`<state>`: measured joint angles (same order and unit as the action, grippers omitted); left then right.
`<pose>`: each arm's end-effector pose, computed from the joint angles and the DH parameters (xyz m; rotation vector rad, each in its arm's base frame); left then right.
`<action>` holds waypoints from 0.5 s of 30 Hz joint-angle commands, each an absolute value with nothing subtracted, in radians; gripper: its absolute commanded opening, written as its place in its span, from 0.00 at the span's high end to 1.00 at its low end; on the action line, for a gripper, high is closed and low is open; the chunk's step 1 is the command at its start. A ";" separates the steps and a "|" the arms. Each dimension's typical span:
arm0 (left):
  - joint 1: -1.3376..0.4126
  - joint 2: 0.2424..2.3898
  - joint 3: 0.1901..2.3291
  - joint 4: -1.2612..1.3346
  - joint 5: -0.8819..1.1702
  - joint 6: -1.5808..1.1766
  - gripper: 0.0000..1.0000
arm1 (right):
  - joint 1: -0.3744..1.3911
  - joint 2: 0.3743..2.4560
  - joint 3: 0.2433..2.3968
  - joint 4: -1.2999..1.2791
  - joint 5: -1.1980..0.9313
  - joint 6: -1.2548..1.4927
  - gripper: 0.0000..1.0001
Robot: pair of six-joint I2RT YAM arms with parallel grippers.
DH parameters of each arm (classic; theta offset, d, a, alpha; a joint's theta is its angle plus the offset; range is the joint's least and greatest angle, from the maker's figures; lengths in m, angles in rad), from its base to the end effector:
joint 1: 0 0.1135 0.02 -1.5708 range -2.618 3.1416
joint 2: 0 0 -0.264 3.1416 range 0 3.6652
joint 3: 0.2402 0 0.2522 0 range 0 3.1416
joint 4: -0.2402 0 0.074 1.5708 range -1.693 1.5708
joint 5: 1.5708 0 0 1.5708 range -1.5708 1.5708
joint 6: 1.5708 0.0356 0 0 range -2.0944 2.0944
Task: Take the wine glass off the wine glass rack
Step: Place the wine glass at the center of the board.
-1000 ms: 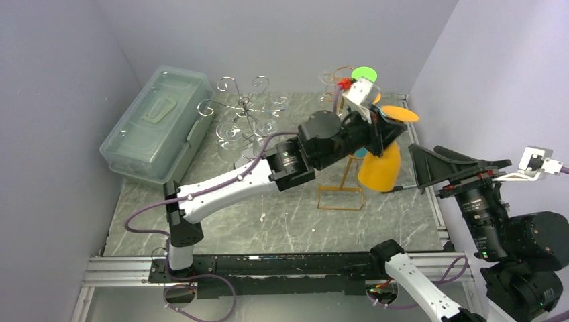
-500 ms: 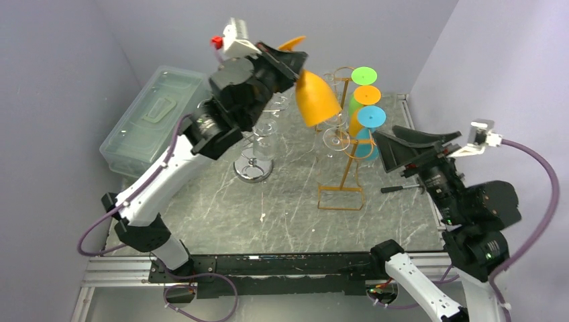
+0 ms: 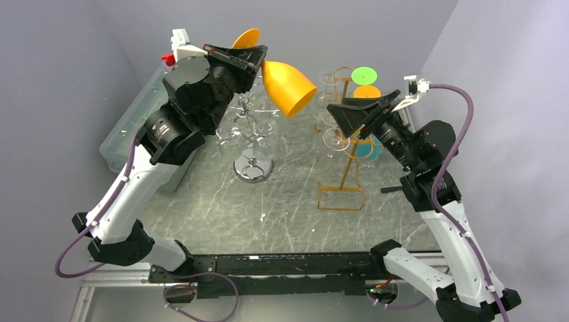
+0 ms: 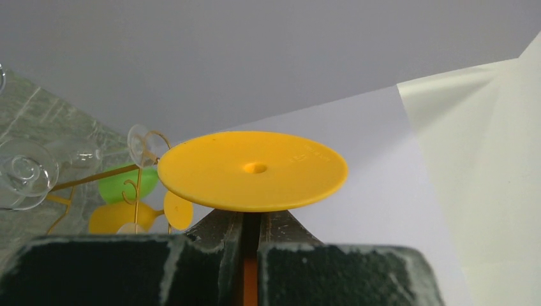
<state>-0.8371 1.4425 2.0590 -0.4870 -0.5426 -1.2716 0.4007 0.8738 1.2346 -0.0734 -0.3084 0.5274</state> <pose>0.1844 -0.1771 0.5794 -0.8030 1.3896 -1.3048 0.1450 0.0732 0.4891 -0.1926 1.3497 0.9851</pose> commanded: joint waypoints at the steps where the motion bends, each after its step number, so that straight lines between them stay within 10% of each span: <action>1: -0.835 1.440 2.098 -0.569 -0.584 -1.364 1.00 | 0.417 0.882 1.274 0.048 -0.359 0.528 0.31; 15: -0.776 1.373 2.045 -0.549 -0.581 -1.350 1.00 | 0.524 0.931 1.290 0.041 -0.293 0.500 0.32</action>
<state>-0.8024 1.3994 2.0113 -0.5518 -0.5953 -1.3296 0.4927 0.9207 1.2465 -0.0048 -0.3191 0.5236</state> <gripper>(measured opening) 0.082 0.685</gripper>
